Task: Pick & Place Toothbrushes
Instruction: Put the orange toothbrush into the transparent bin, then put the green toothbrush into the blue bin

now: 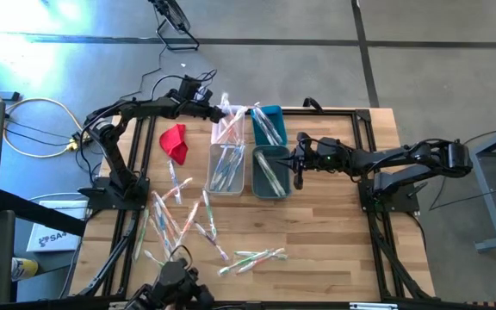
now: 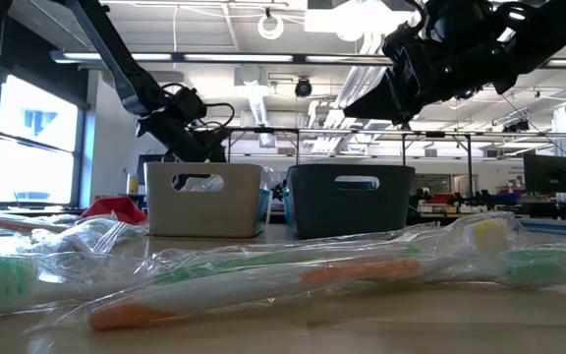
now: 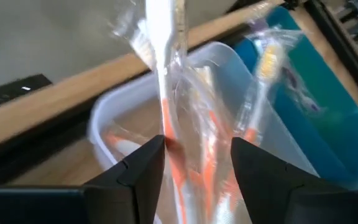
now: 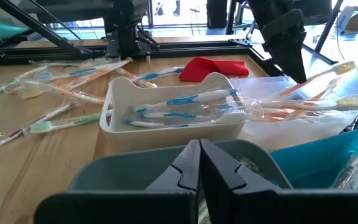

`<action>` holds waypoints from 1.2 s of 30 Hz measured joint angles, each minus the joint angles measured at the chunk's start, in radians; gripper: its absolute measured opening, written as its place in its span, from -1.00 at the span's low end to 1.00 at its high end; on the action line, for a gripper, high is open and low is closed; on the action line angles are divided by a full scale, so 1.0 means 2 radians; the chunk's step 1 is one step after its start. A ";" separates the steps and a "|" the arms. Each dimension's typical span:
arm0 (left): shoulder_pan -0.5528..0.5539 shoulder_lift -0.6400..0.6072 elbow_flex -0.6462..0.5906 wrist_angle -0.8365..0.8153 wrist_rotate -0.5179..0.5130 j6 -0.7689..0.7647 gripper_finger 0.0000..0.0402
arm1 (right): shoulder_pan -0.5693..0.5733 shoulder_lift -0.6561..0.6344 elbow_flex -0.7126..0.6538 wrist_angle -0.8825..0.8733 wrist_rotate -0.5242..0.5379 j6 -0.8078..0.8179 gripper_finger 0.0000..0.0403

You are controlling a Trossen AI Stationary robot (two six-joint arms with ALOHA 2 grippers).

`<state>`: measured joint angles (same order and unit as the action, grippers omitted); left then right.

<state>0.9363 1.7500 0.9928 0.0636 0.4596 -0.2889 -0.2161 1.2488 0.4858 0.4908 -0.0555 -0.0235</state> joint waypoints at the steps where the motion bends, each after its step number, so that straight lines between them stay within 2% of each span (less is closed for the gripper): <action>1: 0.000 0.000 0.000 -0.001 0.010 -0.001 -0.09 | 0.000 0.000 0.000 0.000 0.000 0.000 -0.98; 5: 0.000 -0.001 0.000 -0.002 0.054 0.035 -0.11 | 0.000 0.000 0.000 0.000 0.000 0.000 -0.98; 15: 0.000 -0.054 0.000 -0.021 0.053 0.057 -0.18 | 0.000 0.000 0.000 0.000 0.000 0.000 -0.98; 22: -0.001 -0.129 0.000 -0.173 0.051 0.115 -0.18 | 0.000 0.000 0.000 0.000 -0.003 0.000 -0.98; 24: -0.009 -0.150 0.000 -0.229 0.039 0.131 -0.18 | 0.000 0.000 0.000 0.000 -0.003 0.000 -0.98; 29: -0.053 -0.194 -0.001 -0.333 -0.030 0.147 -0.18 | 0.000 0.000 0.000 -0.001 -0.003 -0.003 -0.98; 32: -0.090 -0.213 -0.006 -0.348 -0.072 0.145 -0.18 | 0.000 0.000 0.000 0.000 -0.003 -0.003 -0.98; 36: -0.139 -0.240 -0.012 -0.346 -0.080 0.131 -0.18 | 0.000 0.000 0.000 0.000 -0.003 -0.004 -0.98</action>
<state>0.6586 1.2701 0.9689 -0.6285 0.2989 -0.0267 -0.2161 1.2488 0.4858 0.4900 -0.0624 -0.0307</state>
